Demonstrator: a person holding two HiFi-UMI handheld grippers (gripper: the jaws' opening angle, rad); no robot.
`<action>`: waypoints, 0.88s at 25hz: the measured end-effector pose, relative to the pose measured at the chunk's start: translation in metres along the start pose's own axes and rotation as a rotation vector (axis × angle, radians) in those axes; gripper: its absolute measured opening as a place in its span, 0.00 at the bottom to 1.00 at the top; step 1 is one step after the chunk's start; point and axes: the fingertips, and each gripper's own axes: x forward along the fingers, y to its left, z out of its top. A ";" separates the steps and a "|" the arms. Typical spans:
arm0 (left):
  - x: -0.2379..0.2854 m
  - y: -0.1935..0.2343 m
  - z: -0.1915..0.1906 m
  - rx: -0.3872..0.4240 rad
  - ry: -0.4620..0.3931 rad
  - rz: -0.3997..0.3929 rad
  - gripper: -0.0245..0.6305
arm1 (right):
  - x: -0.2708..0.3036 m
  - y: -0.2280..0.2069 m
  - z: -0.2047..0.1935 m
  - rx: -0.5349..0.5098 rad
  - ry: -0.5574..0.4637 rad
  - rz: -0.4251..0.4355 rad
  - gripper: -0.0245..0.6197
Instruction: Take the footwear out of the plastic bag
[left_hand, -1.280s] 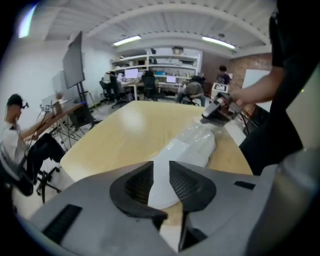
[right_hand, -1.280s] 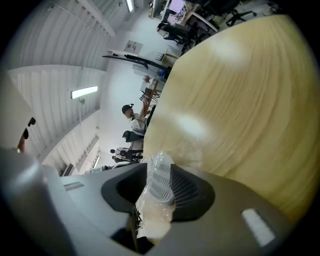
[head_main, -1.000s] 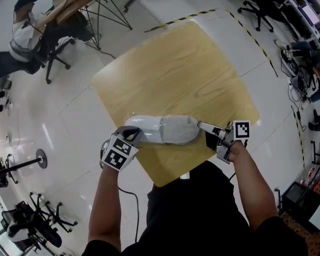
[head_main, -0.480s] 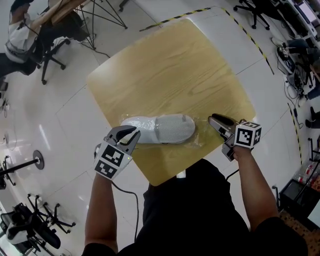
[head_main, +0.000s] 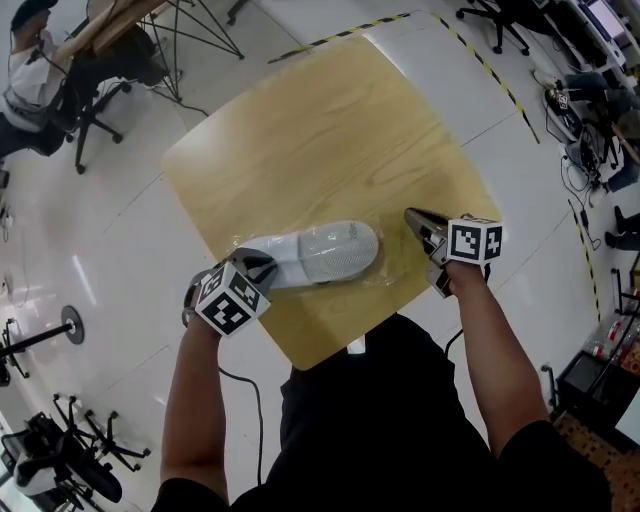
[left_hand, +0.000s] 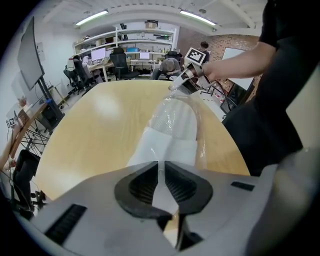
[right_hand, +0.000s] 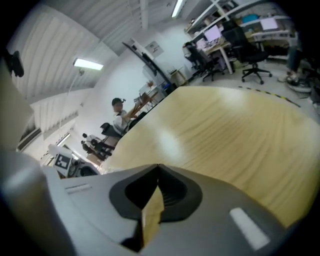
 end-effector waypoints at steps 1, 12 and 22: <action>0.000 -0.001 -0.001 -0.006 -0.004 0.005 0.11 | -0.009 -0.004 0.003 0.006 -0.032 -0.021 0.05; 0.003 -0.004 -0.003 -0.062 -0.052 0.011 0.11 | -0.009 0.057 -0.124 -0.797 0.418 -0.053 0.16; -0.004 -0.009 0.005 -0.026 -0.053 0.032 0.10 | -0.050 0.024 -0.108 -0.731 0.415 -0.125 0.04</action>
